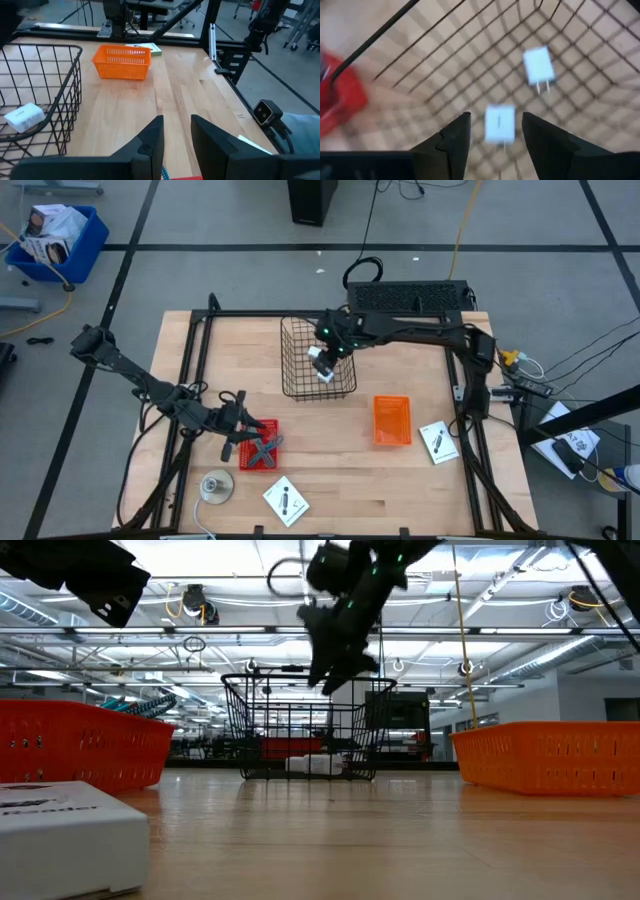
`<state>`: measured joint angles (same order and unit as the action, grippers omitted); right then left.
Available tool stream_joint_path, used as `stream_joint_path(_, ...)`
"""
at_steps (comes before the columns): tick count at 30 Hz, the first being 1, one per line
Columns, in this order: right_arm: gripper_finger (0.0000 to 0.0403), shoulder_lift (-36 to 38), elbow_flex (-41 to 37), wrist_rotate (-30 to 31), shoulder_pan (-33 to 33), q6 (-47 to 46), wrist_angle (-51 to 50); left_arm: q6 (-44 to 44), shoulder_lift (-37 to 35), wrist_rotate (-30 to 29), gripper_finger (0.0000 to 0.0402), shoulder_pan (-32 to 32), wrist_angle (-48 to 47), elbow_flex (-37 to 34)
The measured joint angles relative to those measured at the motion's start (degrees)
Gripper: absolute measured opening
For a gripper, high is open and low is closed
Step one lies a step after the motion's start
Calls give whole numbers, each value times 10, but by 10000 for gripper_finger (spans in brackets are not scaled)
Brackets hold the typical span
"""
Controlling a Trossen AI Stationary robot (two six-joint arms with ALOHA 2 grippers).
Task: Pick and place items into bin
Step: Put the top white card reader box into the orange bin
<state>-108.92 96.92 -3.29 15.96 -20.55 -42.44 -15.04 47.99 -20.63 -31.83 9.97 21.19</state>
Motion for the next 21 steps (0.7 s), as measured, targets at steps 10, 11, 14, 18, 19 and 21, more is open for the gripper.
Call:
stream_joint_path(10,166,102,0,78,-169,-179,-204,-24,0,11,102,0,-8,0)
stream_joint_path(11,166,106,0,80,-188,-203,-209,-28,0,12,102,0,-7,0)
stream_joint_path(14,166,112,1,110,-246,-271,-226,-37,0,13,102,0,-7,0)
stream_joint_path(18,157,112,0,142,-319,-361,-275,-53,0,13,102,0,-1,0)
stream_joint_path(19,150,112,-6,151,-337,-390,-281,-55,0,13,102,0,1,0)
stream_joint_path(21,131,113,-23,155,-372,-437,-281,-56,0,13,102,0,2,0)
